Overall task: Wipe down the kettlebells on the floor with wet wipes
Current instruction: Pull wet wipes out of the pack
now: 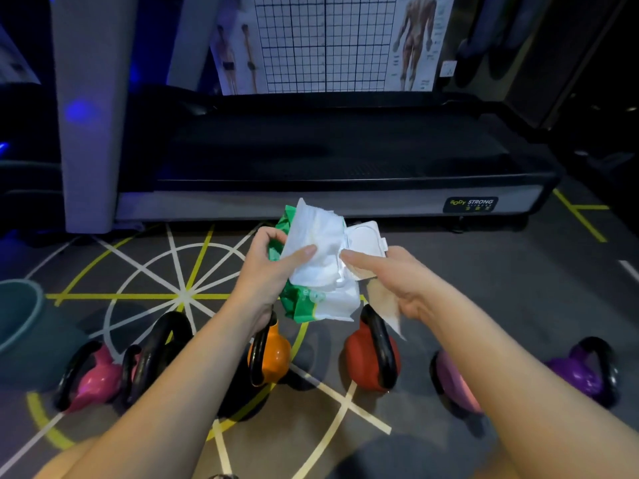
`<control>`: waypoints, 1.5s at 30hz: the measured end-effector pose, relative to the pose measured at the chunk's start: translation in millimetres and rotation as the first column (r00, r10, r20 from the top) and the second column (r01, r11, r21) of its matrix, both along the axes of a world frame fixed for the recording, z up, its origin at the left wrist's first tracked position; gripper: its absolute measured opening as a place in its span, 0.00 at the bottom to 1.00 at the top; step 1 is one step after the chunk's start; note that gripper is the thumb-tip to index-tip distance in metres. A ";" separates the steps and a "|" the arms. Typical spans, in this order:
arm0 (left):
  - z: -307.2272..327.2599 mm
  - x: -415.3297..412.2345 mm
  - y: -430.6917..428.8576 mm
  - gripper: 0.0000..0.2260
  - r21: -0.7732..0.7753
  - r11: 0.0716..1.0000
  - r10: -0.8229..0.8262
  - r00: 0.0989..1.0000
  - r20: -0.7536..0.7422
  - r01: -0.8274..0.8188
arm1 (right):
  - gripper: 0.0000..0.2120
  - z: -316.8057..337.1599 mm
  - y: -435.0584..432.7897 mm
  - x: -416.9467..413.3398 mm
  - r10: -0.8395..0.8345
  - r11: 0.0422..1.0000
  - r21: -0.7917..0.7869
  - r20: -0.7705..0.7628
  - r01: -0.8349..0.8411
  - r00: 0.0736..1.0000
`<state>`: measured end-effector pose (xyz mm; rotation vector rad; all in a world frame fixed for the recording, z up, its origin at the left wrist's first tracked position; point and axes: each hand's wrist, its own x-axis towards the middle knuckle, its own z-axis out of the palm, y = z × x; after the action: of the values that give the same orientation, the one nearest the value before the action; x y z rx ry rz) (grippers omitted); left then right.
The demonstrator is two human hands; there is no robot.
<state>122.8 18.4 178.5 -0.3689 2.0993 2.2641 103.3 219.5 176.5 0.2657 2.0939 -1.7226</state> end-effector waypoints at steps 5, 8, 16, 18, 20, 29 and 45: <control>-22.2 -17.2 7.0 0.28 -0.154 0.986 -0.058 0.997 0.048 0.065 | 0.14 -18.4 1.3 -8.5 -0.108 0.994 0.016 -0.035 0.109 0.994; -45.3 -43.2 6.5 0.34 -0.102 0.993 -0.037 0.985 0.169 0.055 | 0.18 -27.1 6.9 -18.9 -0.090 0.995 0.050 -0.004 0.090 0.996; -142.8 -148.9 14.3 0.38 -0.313 0.925 0.324 0.876 0.357 -0.215 | 0.19 -84.9 45.9 -68.4 -0.272 0.956 0.148 0.110 0.255 0.956; -178.0 -171.0 22.6 0.35 -0.340 0.913 0.356 0.846 0.397 -0.225 | 0.10 -103.7 46.4 -75.1 -0.261 0.948 0.213 0.102 0.235 0.960; -212.1 -190.9 35.1 0.33 -0.322 0.918 0.359 0.834 0.420 -0.233 | 0.06 -120.6 43.7 -81.2 -0.267 0.941 0.239 0.087 0.241 0.960; -306.0 -227.2 58.7 0.51 -0.431 0.900 0.316 0.775 0.547 -0.063 | 0.10 -137.7 51.2 -49.4 -0.346 0.926 0.188 0.076 0.327 0.935; -183.2 -112.1 245.1 0.21 0.200 0.826 -0.563 0.782 0.267 0.527 | 0.10 -87.7 144.0 -5.5 -0.640 0.756 -0.069 0.130 0.651 0.757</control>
<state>10.7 263.5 -4.7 -0.0823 1.6295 1.8249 97.8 363.4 88.8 1.1388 1.9406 -2.1276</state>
